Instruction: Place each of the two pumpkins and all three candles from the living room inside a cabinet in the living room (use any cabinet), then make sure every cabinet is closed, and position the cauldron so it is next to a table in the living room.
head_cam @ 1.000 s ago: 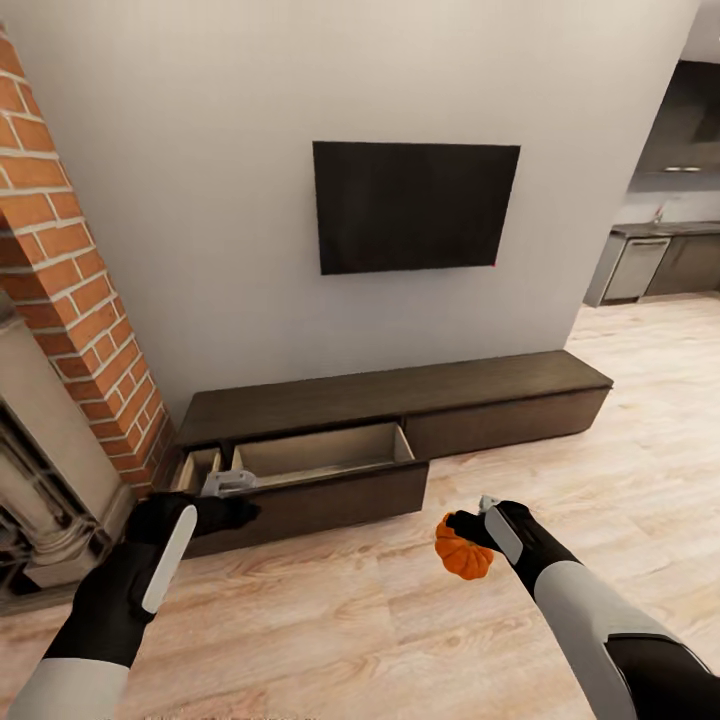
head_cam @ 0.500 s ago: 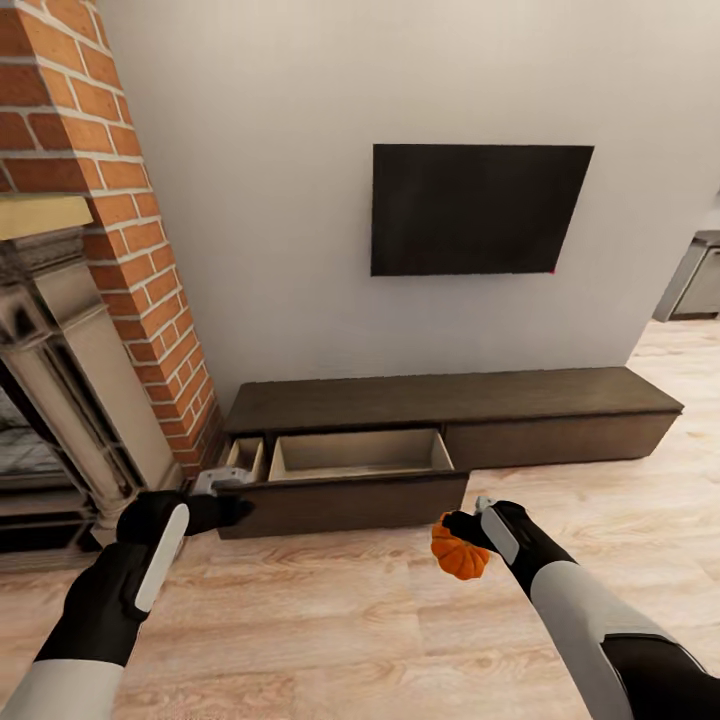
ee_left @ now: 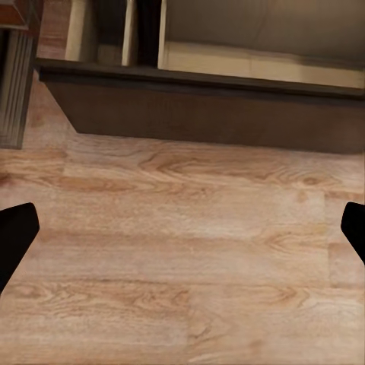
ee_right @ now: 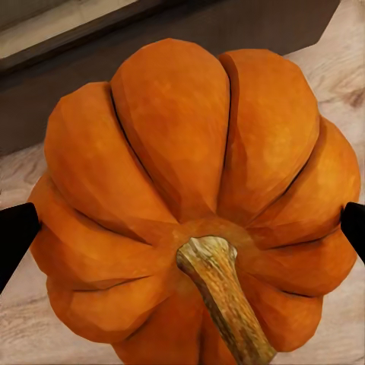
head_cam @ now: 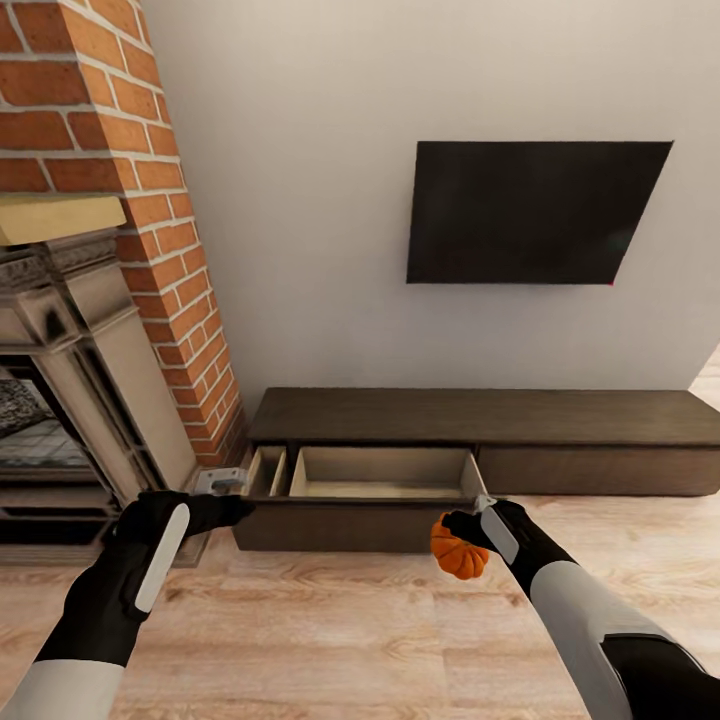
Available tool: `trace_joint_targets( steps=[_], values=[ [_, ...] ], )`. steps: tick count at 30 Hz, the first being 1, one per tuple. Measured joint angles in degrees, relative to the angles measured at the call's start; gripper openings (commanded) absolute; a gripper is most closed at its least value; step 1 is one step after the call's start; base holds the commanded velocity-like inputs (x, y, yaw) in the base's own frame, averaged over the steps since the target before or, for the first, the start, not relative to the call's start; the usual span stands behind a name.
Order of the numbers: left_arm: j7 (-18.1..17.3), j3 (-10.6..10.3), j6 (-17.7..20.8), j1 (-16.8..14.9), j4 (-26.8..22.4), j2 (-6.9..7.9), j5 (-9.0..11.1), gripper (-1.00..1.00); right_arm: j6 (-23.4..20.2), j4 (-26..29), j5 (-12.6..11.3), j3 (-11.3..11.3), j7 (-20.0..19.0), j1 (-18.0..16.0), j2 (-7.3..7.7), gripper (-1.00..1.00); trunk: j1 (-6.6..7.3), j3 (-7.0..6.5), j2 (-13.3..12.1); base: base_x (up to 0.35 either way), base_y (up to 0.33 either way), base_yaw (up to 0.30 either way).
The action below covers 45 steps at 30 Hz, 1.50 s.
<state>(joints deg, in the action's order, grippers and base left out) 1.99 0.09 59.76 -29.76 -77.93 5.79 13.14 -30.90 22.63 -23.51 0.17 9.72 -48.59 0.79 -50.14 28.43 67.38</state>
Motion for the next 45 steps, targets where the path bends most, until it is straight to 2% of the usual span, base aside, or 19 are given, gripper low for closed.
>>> trace_joint_targets(
  steps=[18,21,23,26,32,34,45],
  values=[
    [0.0,-0.53,0.02,0.1,-1.28,-0.06,-0.32,1.0,0.0,0.04,0.01,0.0,-0.02,0.0,0.0,-1.0,3.72,-3.05,-6.81,0.011,0.0,0.002],
    [0.0,-0.56,0.01,0.1,-1.23,-0.1,-0.38,1.0,-0.22,0.77,-0.15,-0.11,-0.96,-0.02,0.09,-1.0,4.38,-3.59,-8.01,0.0,0.0,0.0],
    [0.0,-0.56,0.01,0.09,-1.22,-0.15,-0.4,1.0,-0.96,1.61,-0.59,-0.24,-2.53,0.0,0.21,-1.0,4.82,-3.95,-8.81,0.0,0.0,0.0],
    [0.0,-0.56,0.02,0.09,-1.29,-0.19,-0.41,1.0,-6.11,2.7,-0.89,-0.48,-4.2,-0.08,0.3,-1.0,5.48,-4.49,-10.02,0.0,0.0,0.0],
    [0.0,-0.56,0.02,0.1,-1.39,-0.2,-0.47,1.0,-11.96,4.85,-0.77,-0.68,-4.63,-0.16,0.34,-1.0,6.8,-5.57,-12.43,0.0,0.0,0.0],
    [0.0,-0.55,0.01,0.1,-1.43,-0.2,-0.43,1.0,-12.63,5.08,-0.82,-0.74,-4.63,-0.17,0.32,-1.0,7.24,-5.93,-13.23,0.0,0.0,0.0],
    [0.0,-0.49,0.01,0.17,-2.72,-0.11,-0.14,1.0,-13.33,5.23,-0.73,-0.76,-4.33,-0.17,0.15,-1.0,7.26,-5.93,-13.24,0.055,0.0,0.0]
  ],
)
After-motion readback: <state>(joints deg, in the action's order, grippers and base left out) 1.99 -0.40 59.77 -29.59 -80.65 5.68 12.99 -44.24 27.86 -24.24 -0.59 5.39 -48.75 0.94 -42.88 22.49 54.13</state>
